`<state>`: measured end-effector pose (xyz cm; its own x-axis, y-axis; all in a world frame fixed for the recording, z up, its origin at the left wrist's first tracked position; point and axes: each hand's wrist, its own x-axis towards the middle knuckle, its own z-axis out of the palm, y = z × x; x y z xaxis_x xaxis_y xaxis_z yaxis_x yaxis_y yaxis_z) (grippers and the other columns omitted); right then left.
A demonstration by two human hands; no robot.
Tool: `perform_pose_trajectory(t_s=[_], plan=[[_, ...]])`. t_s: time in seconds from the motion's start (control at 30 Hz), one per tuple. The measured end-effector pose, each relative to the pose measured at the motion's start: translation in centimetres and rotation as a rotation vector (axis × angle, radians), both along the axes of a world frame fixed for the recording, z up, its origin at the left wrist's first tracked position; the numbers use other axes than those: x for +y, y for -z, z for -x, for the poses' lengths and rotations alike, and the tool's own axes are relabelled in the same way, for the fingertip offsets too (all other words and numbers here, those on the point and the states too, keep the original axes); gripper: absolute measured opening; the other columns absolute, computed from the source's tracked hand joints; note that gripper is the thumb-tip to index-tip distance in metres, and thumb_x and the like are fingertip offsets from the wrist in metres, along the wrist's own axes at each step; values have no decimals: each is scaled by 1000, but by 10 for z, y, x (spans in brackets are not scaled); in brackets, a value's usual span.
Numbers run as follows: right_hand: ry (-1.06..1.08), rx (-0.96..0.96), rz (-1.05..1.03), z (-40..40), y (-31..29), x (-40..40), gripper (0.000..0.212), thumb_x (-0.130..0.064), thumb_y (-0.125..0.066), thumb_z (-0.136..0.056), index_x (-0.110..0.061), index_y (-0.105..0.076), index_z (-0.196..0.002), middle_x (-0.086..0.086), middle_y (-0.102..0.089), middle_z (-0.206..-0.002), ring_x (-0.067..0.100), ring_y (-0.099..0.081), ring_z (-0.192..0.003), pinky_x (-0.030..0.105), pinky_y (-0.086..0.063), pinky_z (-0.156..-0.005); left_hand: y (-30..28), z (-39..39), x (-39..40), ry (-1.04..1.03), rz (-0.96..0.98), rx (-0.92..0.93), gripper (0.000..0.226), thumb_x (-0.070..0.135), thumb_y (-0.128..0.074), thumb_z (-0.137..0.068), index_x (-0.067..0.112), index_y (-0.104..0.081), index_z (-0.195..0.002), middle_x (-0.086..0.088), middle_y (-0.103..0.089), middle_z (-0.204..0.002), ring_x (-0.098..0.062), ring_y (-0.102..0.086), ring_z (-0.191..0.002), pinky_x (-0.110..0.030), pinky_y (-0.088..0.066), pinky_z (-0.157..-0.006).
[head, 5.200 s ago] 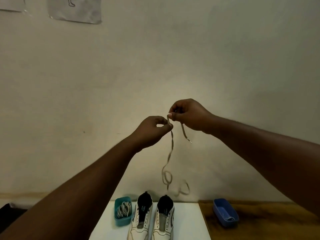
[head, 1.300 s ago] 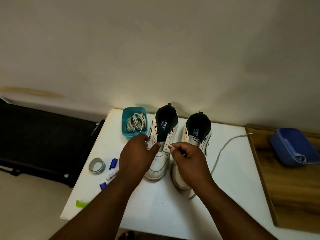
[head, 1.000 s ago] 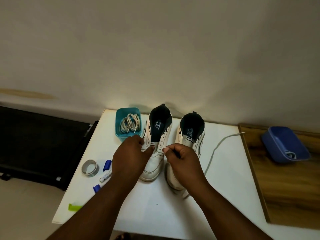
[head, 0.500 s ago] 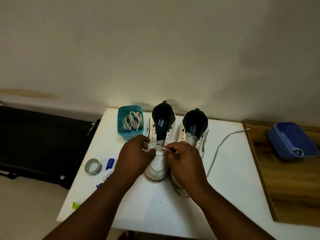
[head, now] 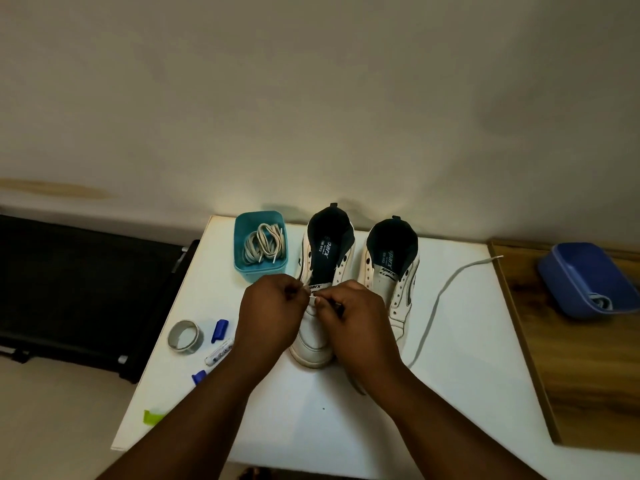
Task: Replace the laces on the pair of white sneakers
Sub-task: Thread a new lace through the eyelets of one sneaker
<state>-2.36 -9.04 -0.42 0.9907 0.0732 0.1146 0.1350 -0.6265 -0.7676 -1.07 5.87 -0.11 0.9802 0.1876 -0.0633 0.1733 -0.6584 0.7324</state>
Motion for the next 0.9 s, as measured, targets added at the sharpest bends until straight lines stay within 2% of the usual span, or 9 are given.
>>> perform_pose_trajectory(t_s=[0.07, 0.17, 0.33, 0.4, 0.47, 0.53, 0.67, 0.77, 0.9], plan=[[53, 25, 13, 0, 3, 0, 13, -28, -67, -93, -28, -80, -96, -10, -68, -90, 4, -62, -85, 33, -55, -78, 2, 1, 2, -20, 137, 62, 12, 23, -71, -91, 18, -81, -91, 0, -77, -84, -17, -70, -80, -36, -56, -79], [93, 45, 94, 1, 4, 1, 13, -28, -64, -90, -25, -75, -85, -9, -63, -82, 7, -58, -77, 37, -53, -70, 3, 3, 5, -53, 314, 154, 10, 19, -74, -88, 20, -80, -81, 1, -75, -73, -21, -71, -75, -48, -60, -81], [75, 35, 258, 2, 2, 4, 15, -32, -62, -90, -26, -74, -84, -7, -55, -83, 10, -54, -73, 28, -39, -58, 4, 5, 11, -94, 495, 232, 10, 14, -73, -92, 17, -80, -85, -6, -77, -77, -29, -74, -82, -52, -61, -88], [82, 45, 284, 1, 2, 6, 16, -34, -62, -91, -27, -75, -86, -7, -54, -84, 11, -54, -73, 27, -34, -57, 4, 5, 10, -107, 533, 245, 11, 11, -72, -93, 14, -80, -86, -8, -77, -78, -29, -74, -82, -51, -61, -89], [96, 59, 263, 2, 2, 9, 16, -36, -62, -92, -29, -77, -90, -8, -54, -88, 11, -55, -75, 27, -38, -58, 4, 7, 9, -127, 590, 271, 10, 10, -71, -94, 12, -79, -88, -10, -77, -80, -27, -73, -80, -48, -61, -89], [121, 71, 219, 3, 2, 11, 16, -38, -63, -93, -31, -77, -95, -9, -56, -92, 10, -56, -77, 27, -43, -60, 2, 8, 7, -150, 652, 302, 10, 9, -70, -95, 11, -79, -89, -10, -77, -81, -22, -72, -79, -40, -62, -85], [182, 105, 118, 6, 5, 13, 14, -37, -64, -94, -32, -77, -97, -11, -57, -97, 7, -56, -80, 24, -45, -64, -2, 9, 5, -190, 734, 349, 11, 7, -69, -96, 9, -77, -87, -8, -74, -77, -17, -69, -75, -28, -60, -75], [205, 106, 94, 8, 7, 16, 13, -37, -65, -94, -32, -77, -96, -12, -57, -98, 7, -57, -82, 28, -51, -70, -3, 8, 5, -205, 758, 362, 12, 7, -69, -96, 9, -76, -87, -8, -73, -76, -16, -68, -73, -26, -60, -73], [249, 104, 52, 10, 7, 19, 12, -36, -65, -95, -31, -76, -95, -11, -58, -100, 8, -58, -85, 30, -52, -74, -2, 8, 4, -204, 755, 362, 10, 9, -69, -95, 10, -76, -88, -9, -74, -78, -18, -71, -77, -28, -60, -75]])
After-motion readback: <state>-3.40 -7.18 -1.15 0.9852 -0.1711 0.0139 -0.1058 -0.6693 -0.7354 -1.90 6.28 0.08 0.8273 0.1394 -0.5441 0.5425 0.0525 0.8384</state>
